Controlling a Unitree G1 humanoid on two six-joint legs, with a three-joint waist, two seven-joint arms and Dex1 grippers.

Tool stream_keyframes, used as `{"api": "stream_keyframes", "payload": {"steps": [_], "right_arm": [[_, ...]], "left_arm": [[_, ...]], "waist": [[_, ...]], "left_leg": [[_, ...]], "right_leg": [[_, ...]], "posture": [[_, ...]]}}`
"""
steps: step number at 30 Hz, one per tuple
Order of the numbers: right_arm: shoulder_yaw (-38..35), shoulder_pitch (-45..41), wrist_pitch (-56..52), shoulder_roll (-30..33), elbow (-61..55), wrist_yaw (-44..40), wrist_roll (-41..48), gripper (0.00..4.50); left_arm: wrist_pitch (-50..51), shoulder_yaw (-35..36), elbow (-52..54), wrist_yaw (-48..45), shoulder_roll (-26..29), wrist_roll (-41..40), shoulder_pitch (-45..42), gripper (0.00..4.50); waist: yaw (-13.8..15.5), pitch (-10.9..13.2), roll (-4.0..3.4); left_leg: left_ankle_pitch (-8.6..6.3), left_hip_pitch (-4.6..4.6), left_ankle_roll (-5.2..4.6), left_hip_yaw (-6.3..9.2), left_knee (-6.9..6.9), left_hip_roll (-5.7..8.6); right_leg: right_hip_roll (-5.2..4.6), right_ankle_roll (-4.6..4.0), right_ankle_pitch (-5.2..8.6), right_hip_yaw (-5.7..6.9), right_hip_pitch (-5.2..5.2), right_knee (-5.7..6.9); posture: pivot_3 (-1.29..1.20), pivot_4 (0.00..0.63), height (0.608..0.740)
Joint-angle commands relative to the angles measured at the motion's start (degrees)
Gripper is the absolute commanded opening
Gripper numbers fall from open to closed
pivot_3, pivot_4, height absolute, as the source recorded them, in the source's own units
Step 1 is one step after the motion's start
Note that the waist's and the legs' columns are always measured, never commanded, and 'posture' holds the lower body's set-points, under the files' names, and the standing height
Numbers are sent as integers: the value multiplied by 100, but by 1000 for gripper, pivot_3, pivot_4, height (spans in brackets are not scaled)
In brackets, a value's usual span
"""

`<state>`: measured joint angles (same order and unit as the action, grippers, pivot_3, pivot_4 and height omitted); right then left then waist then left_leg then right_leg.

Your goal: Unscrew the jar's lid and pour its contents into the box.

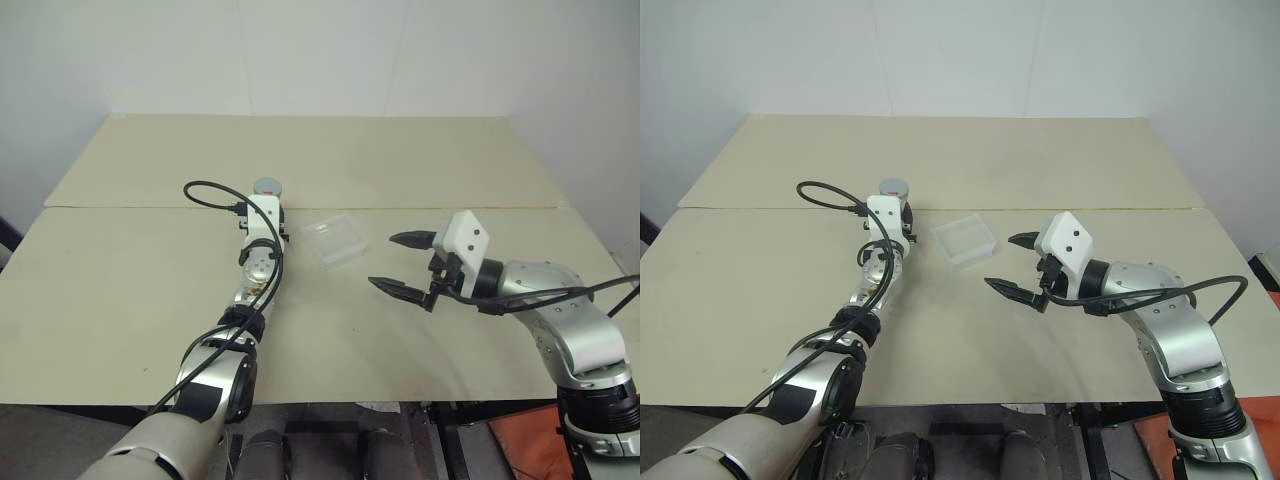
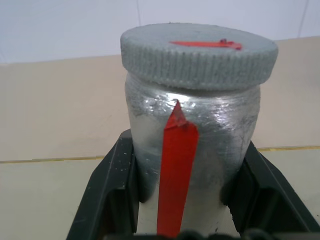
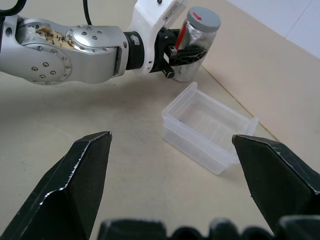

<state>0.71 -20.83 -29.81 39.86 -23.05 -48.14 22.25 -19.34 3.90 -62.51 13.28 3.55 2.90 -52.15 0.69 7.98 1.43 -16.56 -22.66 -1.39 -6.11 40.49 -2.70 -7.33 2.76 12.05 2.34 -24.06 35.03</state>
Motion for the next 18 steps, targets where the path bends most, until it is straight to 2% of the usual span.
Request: {"api": "stream_keyframes", "payload": {"steps": [1, 3, 7, 10, 12, 14, 16, 18], "right_arm": [[-154, -13, -35, -20, -310, 109, 117, 4500], [-119, -25, -61, -71, -391, 181, 144, 4500], [-25, -217, -122, -267, -478, 311, 210, 4500], [87, -526, -150, -507, -436, 371, 320, 4500], [134, -695, -169, -645, -361, 362, 381, 4500], [226, -990, -199, -831, -206, 306, 466, 4500], [269, -1248, -298, -990, -114, 278, 595, 4500], [271, -1401, -415, -1098, -83, 264, 732, 4500]], "left_arm": [[-255, 61, 106, -216, 154, -39, -105, 1904], [-295, 119, 345, -772, 252, -243, -14, 1904], [8, 121, 1352, -2629, 706, -836, 356, 1904], [1169, 141, 2672, -4498, 1385, -1731, 872, 1904], [1870, 185, 3337, -5255, 1771, -2186, 1128, 1904], [2654, 208, 3960, -6240, 2407, -2669, 1360, 1904], [3109, 162, 4307, -6970, 2904, -2887, 1468, 1904], [3363, 140, 4478, -7354, 3151, -2997, 1506, 1904]], "waist": [[-8, 0, 0], [-11, 0, 0], [-43, 0, -1], [-80, 0, -1], [-139, 1, -3], [-145, 2, -3], [-167, 2, -5], [-131, 3, -5]], "left_leg": [[0, 0, 0, 0, 0, 0], [0, 0, 1, 0, 0, 0], [7, -10, 12, 0, 1, -1], [9, -11, 15, -1, 5, -4], [10, -12, 17, -1, 8, -8], [10, -13, 17, 0, 10, -10], [10, -17, 17, 0, 17, -11], [10, -18, 16, 0, 18, -11]], "right_leg": [[0, 0, 0, 0, 0, 0], [0, 0, 0, 0, -1, 0], [0, 0, 0, 1, -13, 4], [0, 0, 0, 1, -14, 7], [1, 0, 0, 0, -17, 11], [3, 1, 1, 0, -15, 15], [4, 1, 1, 0, -20, 19], [4, 1, 1, 0, -19, 22]], "posture": [[0, 150, 740], [0, 150, 740], [0, 150, 740], [0, 150, 740], [0, 150, 740], [0, 150, 740], [0, 150, 740], [0, 150, 740]]}}
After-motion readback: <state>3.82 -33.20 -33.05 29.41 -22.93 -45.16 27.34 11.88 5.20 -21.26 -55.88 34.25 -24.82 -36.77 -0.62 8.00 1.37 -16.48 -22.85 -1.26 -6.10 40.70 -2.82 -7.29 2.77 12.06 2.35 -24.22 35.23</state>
